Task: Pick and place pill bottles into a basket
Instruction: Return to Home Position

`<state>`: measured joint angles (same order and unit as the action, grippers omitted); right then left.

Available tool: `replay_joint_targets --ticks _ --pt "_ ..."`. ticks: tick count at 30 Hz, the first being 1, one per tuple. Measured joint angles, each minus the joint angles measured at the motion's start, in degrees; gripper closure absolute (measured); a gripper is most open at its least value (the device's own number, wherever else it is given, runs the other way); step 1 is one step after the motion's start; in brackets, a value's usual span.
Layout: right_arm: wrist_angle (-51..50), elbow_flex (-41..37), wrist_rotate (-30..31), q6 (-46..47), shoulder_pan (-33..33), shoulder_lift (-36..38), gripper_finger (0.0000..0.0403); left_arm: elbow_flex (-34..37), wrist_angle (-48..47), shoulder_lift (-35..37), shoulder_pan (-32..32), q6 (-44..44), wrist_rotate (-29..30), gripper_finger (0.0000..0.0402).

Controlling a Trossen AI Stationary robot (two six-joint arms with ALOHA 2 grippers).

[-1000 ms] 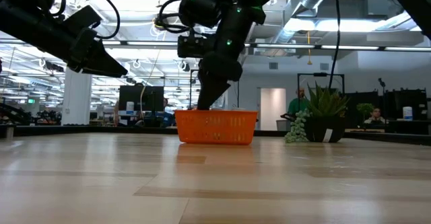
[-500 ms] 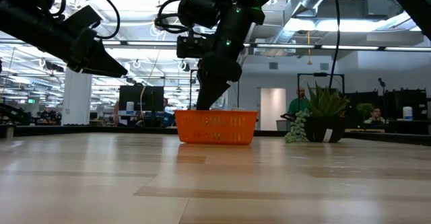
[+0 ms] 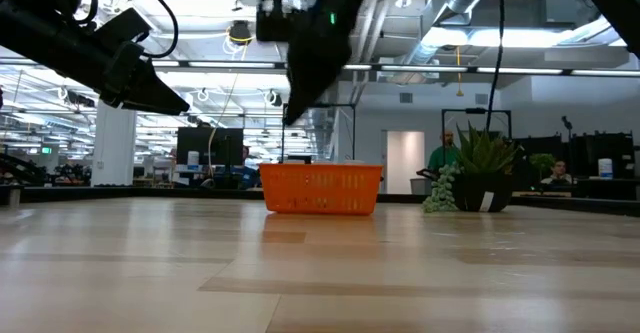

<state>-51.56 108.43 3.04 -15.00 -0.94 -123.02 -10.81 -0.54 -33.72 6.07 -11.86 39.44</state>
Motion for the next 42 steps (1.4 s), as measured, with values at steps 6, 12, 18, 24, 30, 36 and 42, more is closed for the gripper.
replay_joint_targets --ticks 6,12,18,24,30,36,42 --pt "-5.98 3.13 -10.78 4.89 3.58 7.17 0.0201 0.00 0.03 0.01 -0.01 -0.86 -0.15 0.0125" --pt "7.07 -15.82 -8.00 13.27 10.42 26.14 0.0215 0.00 1.01 0.01 1.62 -2.25 -2.41 0.0125" --pt "26.36 -43.12 0.47 26.74 17.80 46.43 0.0225 0.00 1.62 0.01 9.51 -6.97 -2.96 0.0125" --pt "40.14 -61.98 4.60 35.68 24.05 58.87 0.0227 0.00 1.56 -0.41 20.88 -11.08 -0.78 0.0125" --pt "52.68 -74.59 4.88 37.11 28.05 64.89 0.0226 0.93 2.89 -0.78 30.13 -13.18 6.00 0.0125" --pt "69.15 -83.61 4.54 36.65 30.19 65.94 0.0230 7.87 13.54 -0.78 33.56 -14.49 8.24 0.0125" --pt "77.33 -87.54 4.44 35.55 31.50 61.63 0.0233 10.16 18.05 -0.75 33.77 -13.91 7.33 0.0125"
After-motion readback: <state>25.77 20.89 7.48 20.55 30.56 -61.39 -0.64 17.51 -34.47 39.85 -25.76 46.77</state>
